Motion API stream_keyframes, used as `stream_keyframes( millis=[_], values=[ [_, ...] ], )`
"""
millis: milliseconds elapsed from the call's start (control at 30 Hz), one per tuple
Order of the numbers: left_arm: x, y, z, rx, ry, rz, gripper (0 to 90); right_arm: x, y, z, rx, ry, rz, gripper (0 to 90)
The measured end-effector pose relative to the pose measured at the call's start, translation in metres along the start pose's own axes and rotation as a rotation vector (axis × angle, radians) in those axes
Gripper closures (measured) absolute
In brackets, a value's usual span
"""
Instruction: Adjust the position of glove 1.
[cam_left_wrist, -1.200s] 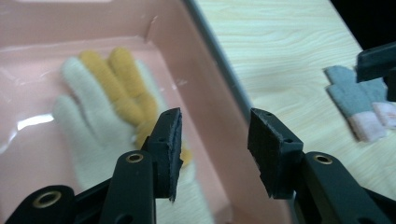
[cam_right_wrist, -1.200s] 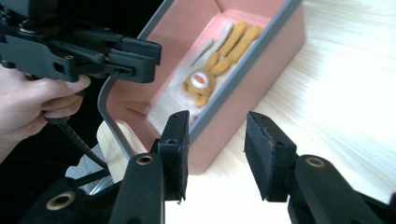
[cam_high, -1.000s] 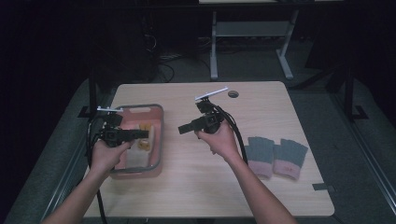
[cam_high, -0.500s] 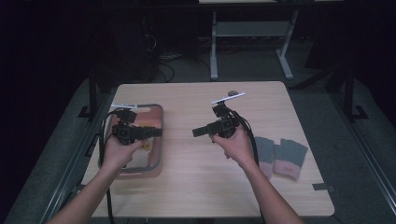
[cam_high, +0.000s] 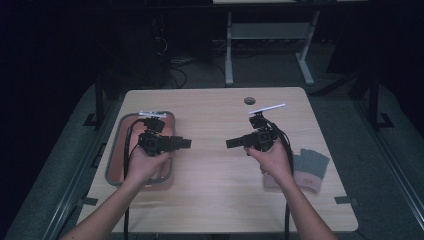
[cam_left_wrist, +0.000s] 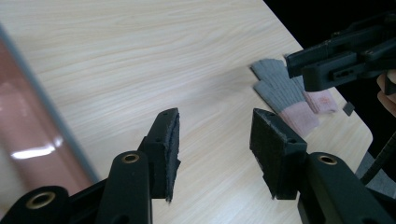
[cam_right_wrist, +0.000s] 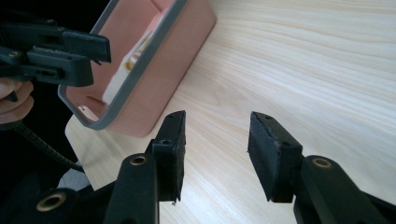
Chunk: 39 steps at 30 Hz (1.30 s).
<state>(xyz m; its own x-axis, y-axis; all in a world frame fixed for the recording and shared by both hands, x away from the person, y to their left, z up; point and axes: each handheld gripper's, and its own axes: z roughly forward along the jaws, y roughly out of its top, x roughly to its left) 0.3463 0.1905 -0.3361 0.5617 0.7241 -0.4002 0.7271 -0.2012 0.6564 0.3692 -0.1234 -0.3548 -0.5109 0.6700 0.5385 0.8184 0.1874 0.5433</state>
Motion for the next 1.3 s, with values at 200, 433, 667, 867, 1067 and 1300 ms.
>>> stream_keyframes(
  millis=[200, 433, 667, 867, 1067, 1300],
  values=[
    [-0.013, 0.002, 0.013, 0.013, -0.021, 0.025, 50.4, -0.012, -0.01, -0.013, -0.015, -0.024, 0.021, 55.7],
    [-0.028, 0.0, 0.028, 0.024, -0.051, 0.04, 46.2, -0.027, -0.022, -0.03, -0.025, -0.064, 0.047, 54.2],
    [-0.04, 0.002, 0.038, 0.029, -0.068, 0.06, 44.3, -0.047, -0.037, -0.052, -0.042, -0.128, 0.08, 53.3],
    [-0.048, 0.002, 0.051, 0.044, -0.071, 0.077, 42.6, -0.062, -0.051, -0.069, -0.063, -0.151, 0.102, 53.8],
    [-0.058, 0.003, 0.065, 0.05, -0.087, 0.092, 40.9, -0.07, -0.06, -0.079, -0.067, -0.187, 0.113, 54.0],
    [-0.071, 0.004, 0.084, 0.059, -0.11, 0.103, 39.0, -0.082, -0.072, -0.09, -0.07, -0.223, 0.131, 54.2]
  ],
)
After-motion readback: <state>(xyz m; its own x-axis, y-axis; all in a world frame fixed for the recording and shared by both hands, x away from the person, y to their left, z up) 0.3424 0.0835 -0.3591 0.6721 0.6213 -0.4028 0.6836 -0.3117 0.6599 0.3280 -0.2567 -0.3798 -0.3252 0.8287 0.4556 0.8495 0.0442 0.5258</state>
